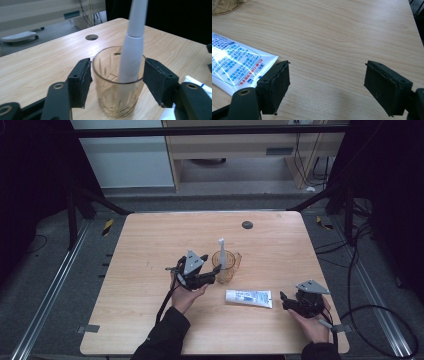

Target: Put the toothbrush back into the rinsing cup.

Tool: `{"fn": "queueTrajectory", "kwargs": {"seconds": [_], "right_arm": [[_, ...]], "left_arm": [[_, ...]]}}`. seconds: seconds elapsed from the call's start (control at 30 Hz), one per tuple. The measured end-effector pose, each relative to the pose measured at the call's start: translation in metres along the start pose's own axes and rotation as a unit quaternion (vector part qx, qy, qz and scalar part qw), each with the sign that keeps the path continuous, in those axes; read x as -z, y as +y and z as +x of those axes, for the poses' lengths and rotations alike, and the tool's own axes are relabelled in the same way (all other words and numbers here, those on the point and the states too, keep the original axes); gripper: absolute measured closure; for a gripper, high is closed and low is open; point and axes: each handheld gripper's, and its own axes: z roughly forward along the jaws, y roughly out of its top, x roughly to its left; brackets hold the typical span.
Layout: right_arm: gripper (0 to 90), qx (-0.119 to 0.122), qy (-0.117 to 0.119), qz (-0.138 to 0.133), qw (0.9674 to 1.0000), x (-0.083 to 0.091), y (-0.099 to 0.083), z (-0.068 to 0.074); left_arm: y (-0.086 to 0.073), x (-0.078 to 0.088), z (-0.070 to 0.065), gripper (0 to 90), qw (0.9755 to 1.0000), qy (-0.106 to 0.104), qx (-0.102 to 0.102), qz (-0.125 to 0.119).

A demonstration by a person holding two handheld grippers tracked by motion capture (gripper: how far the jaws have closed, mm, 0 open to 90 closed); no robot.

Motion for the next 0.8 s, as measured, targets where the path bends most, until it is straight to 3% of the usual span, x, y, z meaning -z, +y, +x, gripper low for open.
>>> {"fn": "queueTrajectory", "kwargs": {"seconds": [0.07,0.2,0.47,0.6,0.7,0.8], "right_arm": [[20.7,0.000,0.000,-0.002,1.0000,0.001,0.000,0.000],[21.2,0.001,0.001,-0.009,1.0000,0.004,0.001,0.000],[24.1,0.007,0.014,-0.010,0.9998,0.005,0.003,0.004],[25.8,0.011,0.028,-0.009,0.9995,0.004,0.004,0.006],[27.4,0.011,0.037,-0.008,0.9992,0.004,0.006,0.007],[29.3,0.008,0.047,-0.008,0.9988,0.005,0.008,0.010]], "left_arm": [[0.001,0.002,0.001,36.7,1.0000,0.004,-0.005,0.006],[-0.001,0.020,0.005,36.0,0.9983,0.016,-0.026,0.049],[-0.023,0.050,0.019,35.9,0.9961,0.025,-0.018,0.082],[-0.044,0.077,0.032,36.5,0.9953,0.042,0.012,0.087],[-0.052,0.086,0.037,36.6,0.9941,0.050,0.022,0.093],[-0.066,0.105,0.045,37.2,0.9918,0.062,0.039,0.105]]}}
